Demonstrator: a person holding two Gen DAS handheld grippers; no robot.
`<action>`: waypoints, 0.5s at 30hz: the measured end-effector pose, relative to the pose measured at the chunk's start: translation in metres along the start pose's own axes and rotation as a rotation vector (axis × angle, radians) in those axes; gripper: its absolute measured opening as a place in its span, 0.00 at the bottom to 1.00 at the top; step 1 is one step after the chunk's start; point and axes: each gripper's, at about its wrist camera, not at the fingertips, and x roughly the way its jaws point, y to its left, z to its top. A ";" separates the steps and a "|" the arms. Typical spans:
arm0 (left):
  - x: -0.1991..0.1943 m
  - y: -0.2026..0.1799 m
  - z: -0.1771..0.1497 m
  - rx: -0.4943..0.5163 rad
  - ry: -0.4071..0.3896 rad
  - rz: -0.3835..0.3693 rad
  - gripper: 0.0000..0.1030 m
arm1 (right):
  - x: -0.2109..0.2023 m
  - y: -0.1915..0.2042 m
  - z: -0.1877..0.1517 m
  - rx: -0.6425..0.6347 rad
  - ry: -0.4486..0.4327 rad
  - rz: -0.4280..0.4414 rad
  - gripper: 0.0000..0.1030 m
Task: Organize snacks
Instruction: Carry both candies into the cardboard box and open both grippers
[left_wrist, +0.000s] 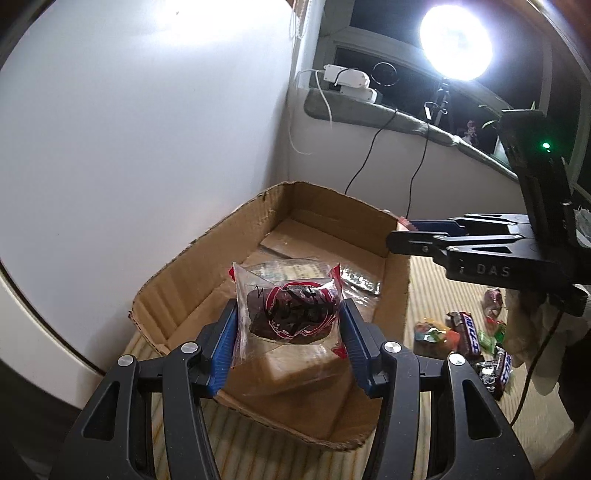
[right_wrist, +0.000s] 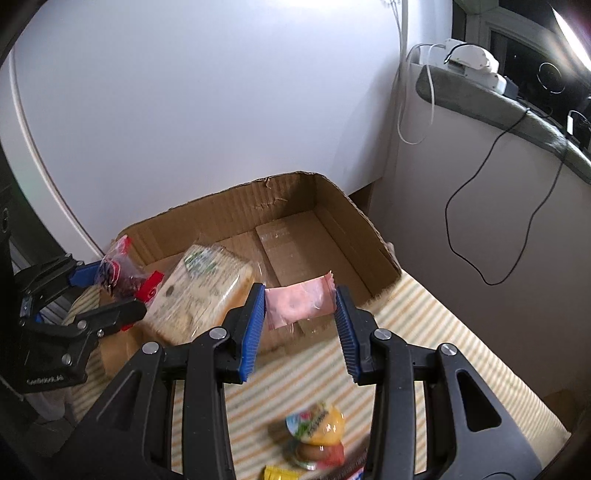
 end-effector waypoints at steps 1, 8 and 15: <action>0.001 0.000 0.000 -0.001 0.002 0.002 0.51 | 0.006 0.000 0.002 0.001 0.005 0.002 0.38; 0.009 0.002 0.002 -0.001 0.016 0.009 0.51 | 0.030 -0.002 0.009 0.000 0.028 0.008 0.38; 0.014 0.002 0.003 0.004 0.024 0.010 0.51 | 0.041 -0.006 0.010 0.007 0.041 0.014 0.38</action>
